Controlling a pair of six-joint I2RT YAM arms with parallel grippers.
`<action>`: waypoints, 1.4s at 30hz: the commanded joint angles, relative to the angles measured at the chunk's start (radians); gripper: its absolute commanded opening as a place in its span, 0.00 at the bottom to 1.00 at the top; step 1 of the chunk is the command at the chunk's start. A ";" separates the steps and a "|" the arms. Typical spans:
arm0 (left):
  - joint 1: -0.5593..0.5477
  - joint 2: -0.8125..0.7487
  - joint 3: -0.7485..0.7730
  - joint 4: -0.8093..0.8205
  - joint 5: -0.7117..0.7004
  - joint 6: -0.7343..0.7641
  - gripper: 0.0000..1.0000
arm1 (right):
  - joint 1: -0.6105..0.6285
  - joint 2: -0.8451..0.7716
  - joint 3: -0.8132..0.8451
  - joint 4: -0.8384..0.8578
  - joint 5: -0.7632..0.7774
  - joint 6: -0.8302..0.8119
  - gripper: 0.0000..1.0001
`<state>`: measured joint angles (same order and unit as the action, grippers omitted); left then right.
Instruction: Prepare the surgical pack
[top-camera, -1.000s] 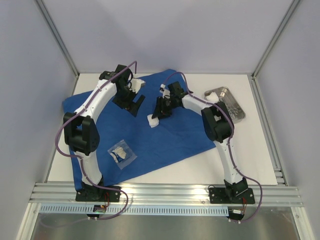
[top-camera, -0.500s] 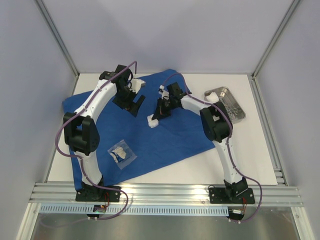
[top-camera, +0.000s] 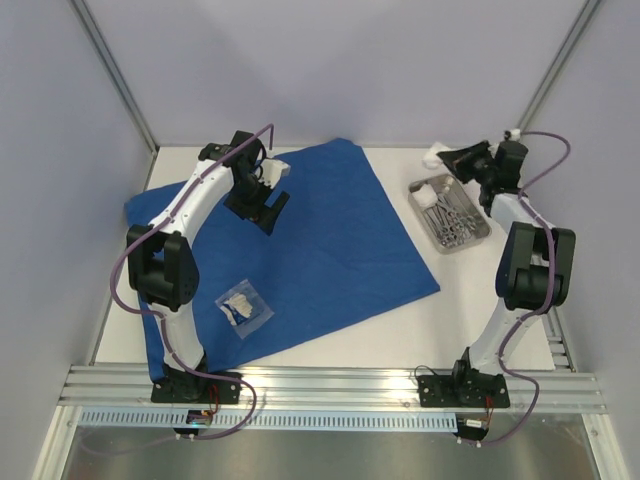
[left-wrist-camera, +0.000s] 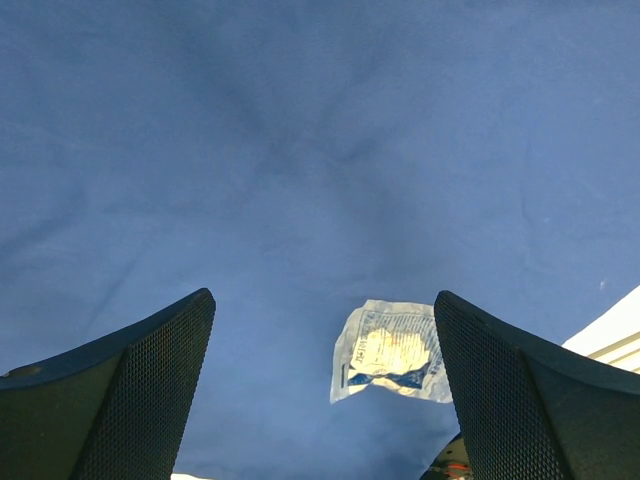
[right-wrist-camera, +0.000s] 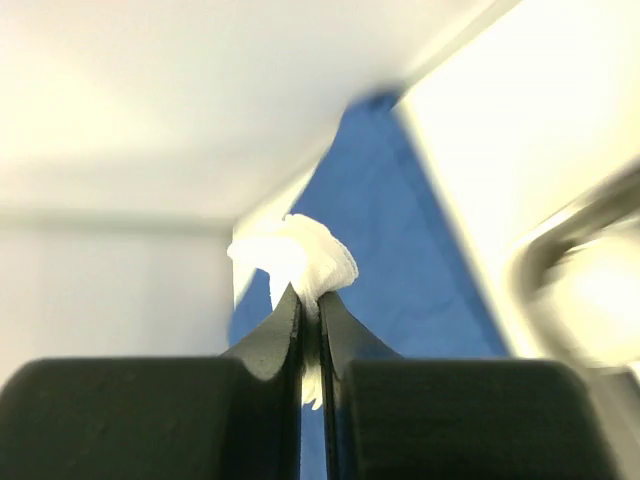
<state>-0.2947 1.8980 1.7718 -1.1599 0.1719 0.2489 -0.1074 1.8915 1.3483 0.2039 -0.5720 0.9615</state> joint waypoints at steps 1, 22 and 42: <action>-0.003 -0.034 0.001 -0.003 -0.008 0.004 1.00 | -0.064 0.004 -0.100 0.163 0.155 0.163 0.00; 0.008 0.029 0.025 -0.040 -0.045 0.009 1.00 | -0.098 0.138 -0.175 0.204 0.531 0.266 0.00; 0.008 0.042 0.041 -0.044 -0.048 0.012 1.00 | -0.066 0.256 -0.110 0.160 0.508 0.278 0.00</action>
<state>-0.2913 1.9434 1.7760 -1.1946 0.1287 0.2520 -0.1745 2.1334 1.2053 0.3607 -0.0944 1.2331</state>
